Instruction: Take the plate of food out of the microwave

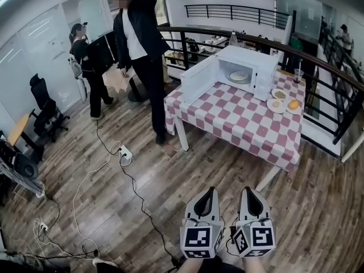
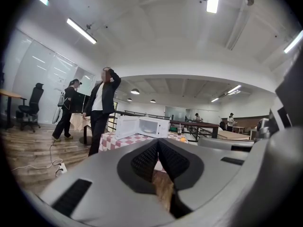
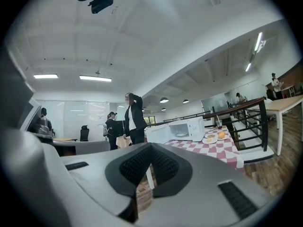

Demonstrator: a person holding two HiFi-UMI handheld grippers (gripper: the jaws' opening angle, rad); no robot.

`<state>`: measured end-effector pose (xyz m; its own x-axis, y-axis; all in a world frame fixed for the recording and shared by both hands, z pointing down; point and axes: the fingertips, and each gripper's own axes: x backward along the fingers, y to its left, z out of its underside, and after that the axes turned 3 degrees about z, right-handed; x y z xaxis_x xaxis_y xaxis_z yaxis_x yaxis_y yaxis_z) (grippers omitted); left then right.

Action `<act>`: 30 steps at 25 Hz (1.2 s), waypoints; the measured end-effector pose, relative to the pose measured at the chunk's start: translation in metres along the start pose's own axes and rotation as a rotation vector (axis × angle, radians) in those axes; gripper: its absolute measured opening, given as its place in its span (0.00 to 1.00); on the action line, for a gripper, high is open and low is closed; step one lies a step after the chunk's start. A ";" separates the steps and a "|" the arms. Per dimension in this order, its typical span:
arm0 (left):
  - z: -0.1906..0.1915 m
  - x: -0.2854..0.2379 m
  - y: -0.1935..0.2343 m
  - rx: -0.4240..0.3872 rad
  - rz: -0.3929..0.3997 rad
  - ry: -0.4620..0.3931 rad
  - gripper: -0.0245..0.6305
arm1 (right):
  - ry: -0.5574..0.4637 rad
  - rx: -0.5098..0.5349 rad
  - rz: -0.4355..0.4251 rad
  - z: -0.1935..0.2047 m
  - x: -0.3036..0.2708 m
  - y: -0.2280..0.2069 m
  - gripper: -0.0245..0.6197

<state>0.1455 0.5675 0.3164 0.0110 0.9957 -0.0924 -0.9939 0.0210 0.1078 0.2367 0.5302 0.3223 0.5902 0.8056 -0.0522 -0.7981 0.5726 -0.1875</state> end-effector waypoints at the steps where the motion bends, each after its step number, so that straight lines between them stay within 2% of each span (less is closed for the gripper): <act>1: 0.000 -0.001 0.002 0.001 -0.002 0.001 0.07 | 0.003 -0.001 -0.001 0.001 -0.002 0.001 0.03; 9: 0.001 -0.031 0.025 0.009 -0.002 0.004 0.07 | 0.016 -0.003 0.004 0.008 -0.036 0.001 0.03; 30: -0.043 -0.208 0.135 -0.008 0.089 -0.006 0.07 | -0.009 0.017 0.118 -0.017 -0.227 -0.018 0.03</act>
<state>0.0048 0.3598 0.3080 -0.0772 0.9940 -0.0768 -0.9918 -0.0688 0.1073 0.1192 0.3342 0.3210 0.4909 0.8689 -0.0638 -0.8640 0.4760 -0.1644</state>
